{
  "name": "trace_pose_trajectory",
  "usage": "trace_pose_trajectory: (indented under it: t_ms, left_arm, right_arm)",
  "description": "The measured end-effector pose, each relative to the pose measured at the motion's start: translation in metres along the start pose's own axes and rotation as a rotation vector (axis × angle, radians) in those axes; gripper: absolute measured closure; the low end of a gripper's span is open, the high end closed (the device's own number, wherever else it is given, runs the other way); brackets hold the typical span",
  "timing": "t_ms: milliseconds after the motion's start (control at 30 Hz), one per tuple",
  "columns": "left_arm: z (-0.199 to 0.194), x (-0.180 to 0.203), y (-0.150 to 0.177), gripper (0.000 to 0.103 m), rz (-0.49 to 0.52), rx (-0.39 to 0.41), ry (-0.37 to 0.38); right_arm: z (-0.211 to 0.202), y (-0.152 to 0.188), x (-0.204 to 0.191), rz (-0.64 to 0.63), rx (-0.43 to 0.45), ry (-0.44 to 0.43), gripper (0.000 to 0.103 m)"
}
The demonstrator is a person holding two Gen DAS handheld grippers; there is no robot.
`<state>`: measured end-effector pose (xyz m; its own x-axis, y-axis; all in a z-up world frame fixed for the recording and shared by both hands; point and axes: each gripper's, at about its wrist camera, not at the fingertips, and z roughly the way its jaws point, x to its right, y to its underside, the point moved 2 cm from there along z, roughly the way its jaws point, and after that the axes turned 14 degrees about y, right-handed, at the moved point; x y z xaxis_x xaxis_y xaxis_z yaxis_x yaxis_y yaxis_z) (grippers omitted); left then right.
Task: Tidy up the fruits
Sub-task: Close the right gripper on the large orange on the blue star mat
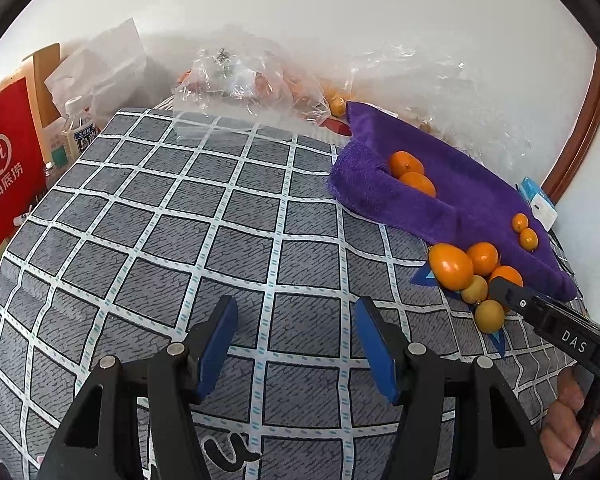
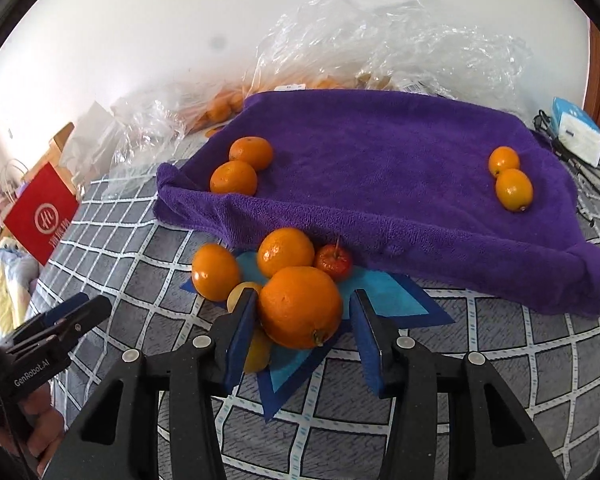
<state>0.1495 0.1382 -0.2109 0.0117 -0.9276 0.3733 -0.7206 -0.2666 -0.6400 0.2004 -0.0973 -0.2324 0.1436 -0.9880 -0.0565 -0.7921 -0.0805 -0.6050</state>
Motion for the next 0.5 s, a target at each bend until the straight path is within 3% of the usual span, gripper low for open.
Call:
trace_pose_trajectory:
  t_ms: [167,300,500]
  left_arm:
    - [0.0,-0.001,-0.001,0.042,-0.008,0.001,0.012]
    - [0.0,-0.001,0.0,0.042,-0.006,0.002,0.011]
    - [0.0,-0.001,0.0,0.041,0.0,-0.001,0.011]
  right_arm:
    - [-0.006,-0.001,0.01,0.026,0.005,-0.002,0.061]
    - [-0.03,0.004,0.035,0.037,0.054,0.085,0.061]
    - [-0.046,0.022,0.074,0.035,0.033,0.209,0.061]
